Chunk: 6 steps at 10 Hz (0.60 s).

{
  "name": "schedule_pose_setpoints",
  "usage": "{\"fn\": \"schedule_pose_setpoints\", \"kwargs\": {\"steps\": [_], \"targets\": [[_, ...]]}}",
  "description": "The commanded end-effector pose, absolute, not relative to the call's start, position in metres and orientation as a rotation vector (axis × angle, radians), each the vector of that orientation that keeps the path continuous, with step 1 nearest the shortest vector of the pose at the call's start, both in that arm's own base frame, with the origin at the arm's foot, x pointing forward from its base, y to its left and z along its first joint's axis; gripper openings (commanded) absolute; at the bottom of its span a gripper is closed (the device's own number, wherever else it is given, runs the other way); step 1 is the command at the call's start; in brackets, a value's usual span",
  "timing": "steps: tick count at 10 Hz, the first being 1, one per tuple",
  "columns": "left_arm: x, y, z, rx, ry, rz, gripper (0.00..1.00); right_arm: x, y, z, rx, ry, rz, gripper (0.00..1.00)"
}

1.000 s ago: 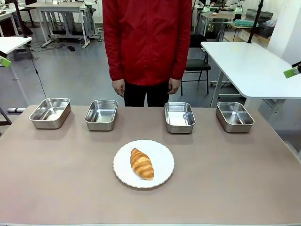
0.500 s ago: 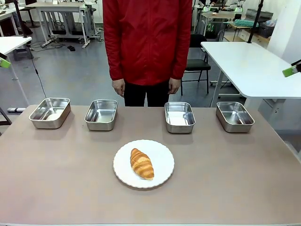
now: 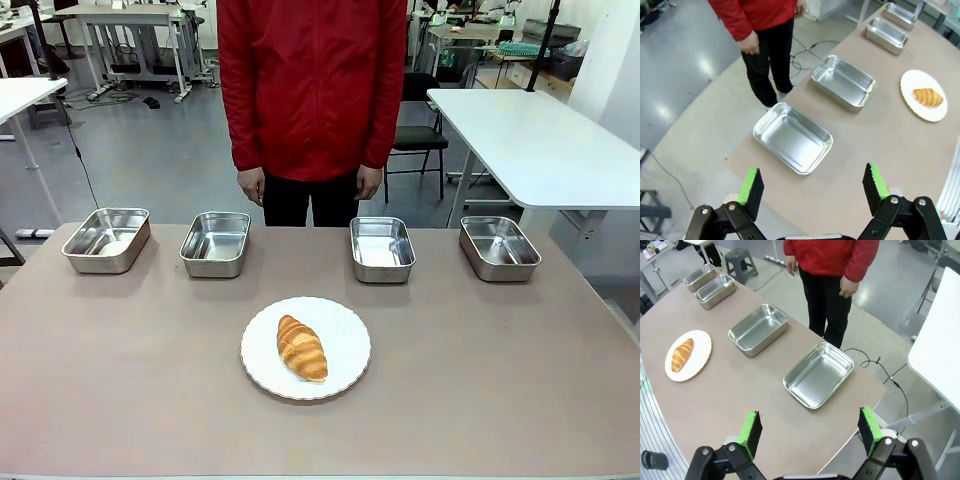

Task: Place the bread in the container.
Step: Place the Butter Roll into the Airtight Container indicated by the human.

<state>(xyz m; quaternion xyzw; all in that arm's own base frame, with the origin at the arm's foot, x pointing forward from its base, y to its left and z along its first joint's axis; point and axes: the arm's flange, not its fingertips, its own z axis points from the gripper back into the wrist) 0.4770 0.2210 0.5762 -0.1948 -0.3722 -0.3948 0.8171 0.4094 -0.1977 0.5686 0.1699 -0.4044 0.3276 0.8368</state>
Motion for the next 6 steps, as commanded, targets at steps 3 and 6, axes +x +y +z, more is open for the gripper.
{"fn": "schedule_pose_setpoints", "kwargs": {"steps": [3, 6], "targets": [[0.471, 0.208, 0.58, -0.445, -0.859, -0.892, 1.0, 0.414, -0.199, 0.571, 0.389, -0.901, 0.747, 1.0], [0.486, 0.209, 0.574, -0.476, -0.85, -0.913, 1.0, 0.417, -0.199, 0.572, 0.384, -0.918, 0.787, 1.0]]}}
